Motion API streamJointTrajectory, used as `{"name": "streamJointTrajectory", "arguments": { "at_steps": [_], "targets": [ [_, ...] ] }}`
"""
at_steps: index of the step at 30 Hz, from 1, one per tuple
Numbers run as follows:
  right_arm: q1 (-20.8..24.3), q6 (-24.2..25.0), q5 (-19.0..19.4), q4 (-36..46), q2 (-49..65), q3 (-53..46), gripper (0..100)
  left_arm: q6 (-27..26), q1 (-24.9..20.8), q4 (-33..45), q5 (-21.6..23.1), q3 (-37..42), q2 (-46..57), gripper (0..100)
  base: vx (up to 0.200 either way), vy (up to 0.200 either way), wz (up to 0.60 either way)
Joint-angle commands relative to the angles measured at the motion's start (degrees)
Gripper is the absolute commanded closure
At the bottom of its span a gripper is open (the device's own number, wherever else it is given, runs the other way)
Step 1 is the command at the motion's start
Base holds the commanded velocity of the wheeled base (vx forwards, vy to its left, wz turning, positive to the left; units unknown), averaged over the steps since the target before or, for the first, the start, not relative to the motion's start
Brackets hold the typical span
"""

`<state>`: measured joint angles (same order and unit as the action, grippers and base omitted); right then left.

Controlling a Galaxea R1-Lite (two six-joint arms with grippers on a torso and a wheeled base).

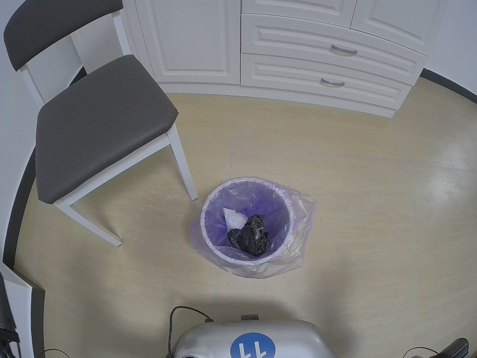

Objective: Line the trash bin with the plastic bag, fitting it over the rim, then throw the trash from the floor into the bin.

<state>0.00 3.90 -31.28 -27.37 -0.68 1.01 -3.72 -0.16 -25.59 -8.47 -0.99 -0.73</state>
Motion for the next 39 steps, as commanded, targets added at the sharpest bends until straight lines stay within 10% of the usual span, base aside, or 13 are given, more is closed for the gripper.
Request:
{"name": "streamJointTrajectory", "arguments": {
  "at_steps": [1, 10, 33, 39],
  "targets": [
    [0.0, -1.97, 4.56, -3.22, 0.68, -0.92, 0, 2.84, -0.02, 11.17, -0.05, 0.99, 0.73, 0, 0.0, 0.0, 0.0],
    [0.0, -5.04, 18.71, -0.23, 0.68, -0.92, 0, 7.41, 0.07, 21.11, 0.03, 0.99, 0.73, 0, 0.0, 0.0, 0.0],
    [0.0, -4.6, 19.24, 23.24, 0.68, -1.01, 0, 4.86, 0.07, 23.13, 4.69, 0.9, 0.73, 0, 0.0, 0.0, 0.0],
    [0.0, -4.34, 26.71, 23.94, 0.68, -0.92, 0, 4.42, -0.02, 26.03, 8.65, 0.99, 0.73, 0, 0.0, 0.0, 0.0]
  ]
}}
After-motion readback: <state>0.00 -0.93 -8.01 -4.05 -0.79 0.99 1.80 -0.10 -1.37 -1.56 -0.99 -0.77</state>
